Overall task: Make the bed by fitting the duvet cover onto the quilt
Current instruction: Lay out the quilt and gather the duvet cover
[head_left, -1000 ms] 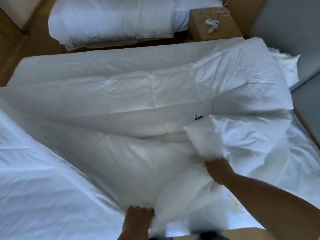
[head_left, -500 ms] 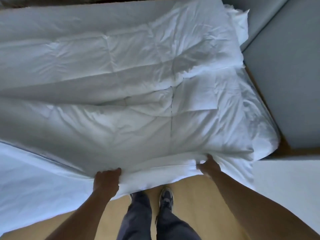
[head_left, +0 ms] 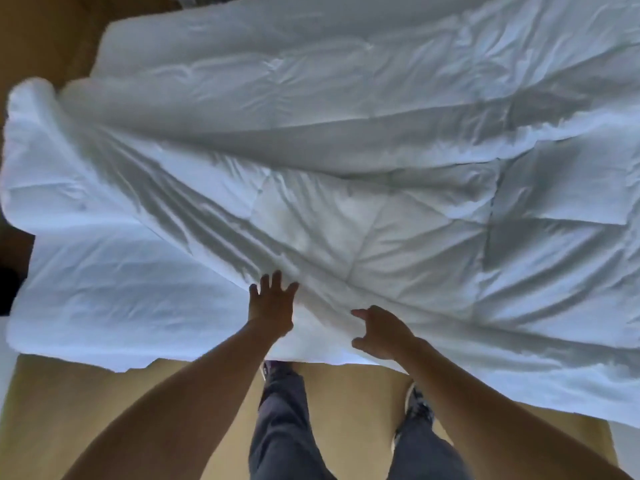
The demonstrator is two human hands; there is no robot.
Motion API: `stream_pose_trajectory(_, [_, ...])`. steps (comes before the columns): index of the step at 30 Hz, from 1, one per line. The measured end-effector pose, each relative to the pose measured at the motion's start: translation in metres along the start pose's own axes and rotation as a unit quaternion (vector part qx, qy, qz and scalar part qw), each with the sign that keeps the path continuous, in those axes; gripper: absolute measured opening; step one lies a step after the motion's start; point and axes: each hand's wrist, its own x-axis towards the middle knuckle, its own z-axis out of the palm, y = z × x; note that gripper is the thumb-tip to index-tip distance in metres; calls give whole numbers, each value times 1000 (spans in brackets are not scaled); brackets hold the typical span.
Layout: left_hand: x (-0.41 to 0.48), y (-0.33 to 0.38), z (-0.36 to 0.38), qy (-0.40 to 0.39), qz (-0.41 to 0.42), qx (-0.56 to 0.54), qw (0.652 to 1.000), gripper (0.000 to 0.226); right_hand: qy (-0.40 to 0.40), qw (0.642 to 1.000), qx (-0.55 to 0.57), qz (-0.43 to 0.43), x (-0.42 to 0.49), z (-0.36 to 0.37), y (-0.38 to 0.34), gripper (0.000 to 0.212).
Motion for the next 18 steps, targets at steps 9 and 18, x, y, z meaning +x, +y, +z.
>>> stream_pose_trajectory(9, [157,-312,-5,152,-9,136,979,81,195,977,-60,-63,167,33,-281,107])
stream_pose_trajectory(18, [239,-495,8,238,172,254,921,57,243,968,-37,-56,225,98,-370,42])
